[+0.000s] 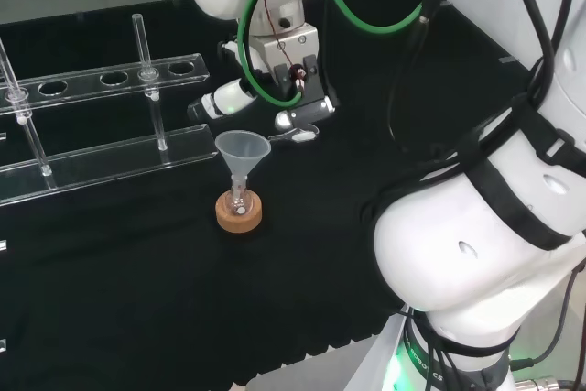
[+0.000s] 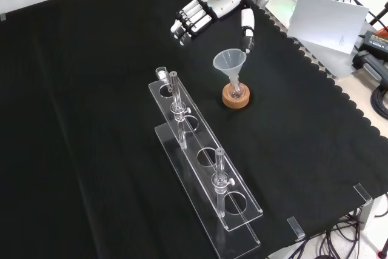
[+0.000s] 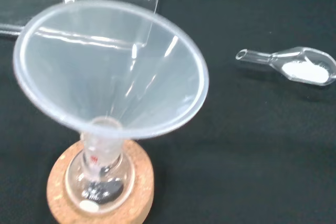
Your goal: Pick up the weighing funnel.
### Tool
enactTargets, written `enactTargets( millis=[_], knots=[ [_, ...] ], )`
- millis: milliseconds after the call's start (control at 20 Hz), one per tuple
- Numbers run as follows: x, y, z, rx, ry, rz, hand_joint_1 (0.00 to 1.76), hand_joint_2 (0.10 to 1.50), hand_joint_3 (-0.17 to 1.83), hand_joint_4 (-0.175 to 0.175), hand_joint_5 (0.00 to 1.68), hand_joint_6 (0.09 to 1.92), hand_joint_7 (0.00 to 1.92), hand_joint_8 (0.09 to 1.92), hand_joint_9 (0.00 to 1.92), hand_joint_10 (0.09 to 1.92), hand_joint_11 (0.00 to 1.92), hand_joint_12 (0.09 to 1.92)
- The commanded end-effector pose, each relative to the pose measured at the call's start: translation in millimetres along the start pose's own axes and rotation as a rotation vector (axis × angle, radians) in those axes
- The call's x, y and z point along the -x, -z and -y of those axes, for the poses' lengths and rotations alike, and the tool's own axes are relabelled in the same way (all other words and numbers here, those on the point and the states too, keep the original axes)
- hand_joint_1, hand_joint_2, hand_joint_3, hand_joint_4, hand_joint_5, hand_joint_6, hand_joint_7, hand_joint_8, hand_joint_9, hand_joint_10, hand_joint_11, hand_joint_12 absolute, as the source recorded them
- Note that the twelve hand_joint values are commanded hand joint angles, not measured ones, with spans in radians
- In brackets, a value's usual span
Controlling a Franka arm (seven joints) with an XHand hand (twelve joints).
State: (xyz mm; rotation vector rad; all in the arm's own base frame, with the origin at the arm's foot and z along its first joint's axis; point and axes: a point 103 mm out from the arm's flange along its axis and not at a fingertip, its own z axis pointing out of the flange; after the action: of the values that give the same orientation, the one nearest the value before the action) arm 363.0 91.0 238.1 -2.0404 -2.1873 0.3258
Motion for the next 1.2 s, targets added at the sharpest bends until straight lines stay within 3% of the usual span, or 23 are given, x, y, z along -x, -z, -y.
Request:
enactTargets(
  millis=[50, 850, 1000, 1200],
  knots=[
    [10, 4, -14, -0.006, 0.005, 0.005, 0.17, 0.65, 0.04, 0.034, 0.00, 0.09, 0.00, 0.09, 0.00, 0.09, 0.00, 0.68],
    [54, 47, -39, 0.035, 0.070, 0.006, 0.18, 0.66, 0.04, 0.033, 0.00, 0.09, 0.00, 0.09, 0.00, 0.09, 0.00, 0.66],
    [56, 56, -46, 0.034, 0.110, 0.030, 0.18, 0.66, 0.04, 0.032, 0.00, 0.09, 0.00, 0.09, 0.00, 0.09, 0.00, 0.66],
    [59, 70, -62, 0.037, 0.114, 0.019, 0.19, 0.66, 0.04, 0.030, 0.00, 0.09, 0.01, 0.09, 0.00, 0.09, 0.00, 0.66]
  ],
)
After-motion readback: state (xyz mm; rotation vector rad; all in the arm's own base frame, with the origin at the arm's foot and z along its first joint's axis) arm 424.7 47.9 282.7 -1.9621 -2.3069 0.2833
